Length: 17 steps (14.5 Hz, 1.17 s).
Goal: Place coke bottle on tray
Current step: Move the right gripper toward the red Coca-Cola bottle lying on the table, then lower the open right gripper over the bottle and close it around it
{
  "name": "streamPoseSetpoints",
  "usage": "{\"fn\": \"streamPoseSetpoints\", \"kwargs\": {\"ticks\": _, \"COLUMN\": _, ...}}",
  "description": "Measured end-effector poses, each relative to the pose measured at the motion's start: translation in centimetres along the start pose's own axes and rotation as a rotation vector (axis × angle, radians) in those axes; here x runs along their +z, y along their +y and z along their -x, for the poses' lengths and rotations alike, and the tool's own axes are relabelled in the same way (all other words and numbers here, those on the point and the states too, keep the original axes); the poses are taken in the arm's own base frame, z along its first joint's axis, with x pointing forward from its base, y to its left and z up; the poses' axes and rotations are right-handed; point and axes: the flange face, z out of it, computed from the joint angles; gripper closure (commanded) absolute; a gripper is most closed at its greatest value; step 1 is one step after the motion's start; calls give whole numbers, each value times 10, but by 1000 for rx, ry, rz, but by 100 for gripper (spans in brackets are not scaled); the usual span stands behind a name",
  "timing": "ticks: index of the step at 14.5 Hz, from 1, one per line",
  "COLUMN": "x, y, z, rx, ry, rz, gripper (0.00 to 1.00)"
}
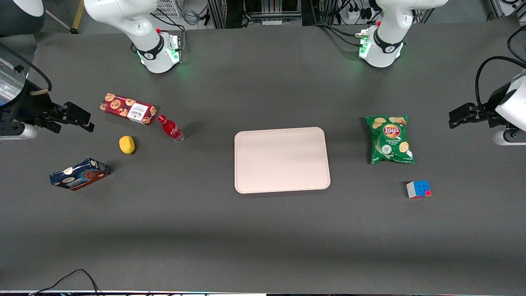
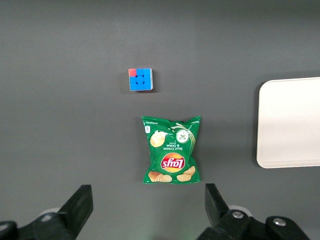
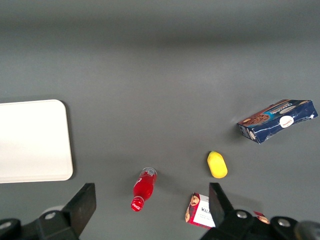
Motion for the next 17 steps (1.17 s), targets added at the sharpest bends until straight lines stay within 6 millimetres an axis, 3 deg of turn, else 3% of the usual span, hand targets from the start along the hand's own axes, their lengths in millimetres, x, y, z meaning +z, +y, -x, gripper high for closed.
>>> {"fn": "streamPoseSetpoints", "kwargs": {"ticks": 6, "x": 3, "y": -1, "z": -1, "rx": -7, "ry": -23, "rz": 7, "gripper": 0}}
{"fn": "streamPoseSetpoints", "kwargs": {"ticks": 9, "x": 21, "y": -9, "z": 5, "rx": -23, "ry": -85, "rz": 13, "gripper": 0}}
{"fn": "streamPoseSetpoints", "kwargs": {"ticks": 13, "x": 76, "y": -28, "z": 21, "rx": -60, "ry": -127, "rz": 15, "gripper": 0}}
{"fn": "streamPoseSetpoints", "kwargs": {"ticks": 17, "x": 150, "y": -63, "z": 80, "rx": -88, "ry": -93, "rz": 16, "gripper": 0}}
